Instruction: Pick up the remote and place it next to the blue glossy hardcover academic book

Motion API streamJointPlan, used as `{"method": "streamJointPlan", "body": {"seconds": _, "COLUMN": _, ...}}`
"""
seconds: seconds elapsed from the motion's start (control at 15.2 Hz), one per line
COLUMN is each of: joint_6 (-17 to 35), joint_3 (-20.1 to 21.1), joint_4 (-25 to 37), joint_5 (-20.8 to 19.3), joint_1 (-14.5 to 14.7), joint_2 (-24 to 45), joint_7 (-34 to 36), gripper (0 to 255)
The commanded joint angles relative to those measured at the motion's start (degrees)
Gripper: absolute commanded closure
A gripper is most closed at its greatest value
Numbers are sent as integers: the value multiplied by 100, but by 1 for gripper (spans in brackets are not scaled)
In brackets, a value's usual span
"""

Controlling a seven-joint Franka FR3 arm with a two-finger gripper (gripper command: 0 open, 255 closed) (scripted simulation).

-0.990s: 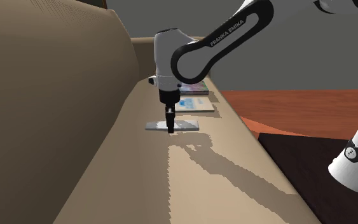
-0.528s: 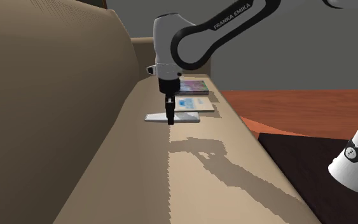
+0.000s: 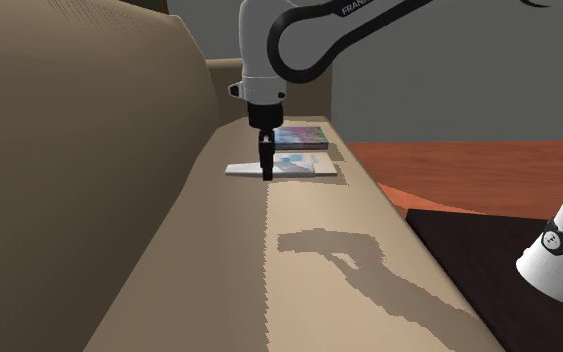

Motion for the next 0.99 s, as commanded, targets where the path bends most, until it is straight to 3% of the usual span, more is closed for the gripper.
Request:
{"method": "streamJointPlan", "body": {"seconds": 0.0, "joint_6": -71, "joint_3": -3, "joint_4": 17, "joint_5": -5, "joint_1": 2, "joint_2": -53, "joint_7": 0, "gripper": 255}}
{"method": "streamJointPlan", "body": {"seconds": 0.92, "joint_6": 282, "joint_3": -502, "joint_4": -941, "joint_5": 107, "joint_1": -1098, "joint_2": -683, "joint_7": -1660, "gripper": 255}}
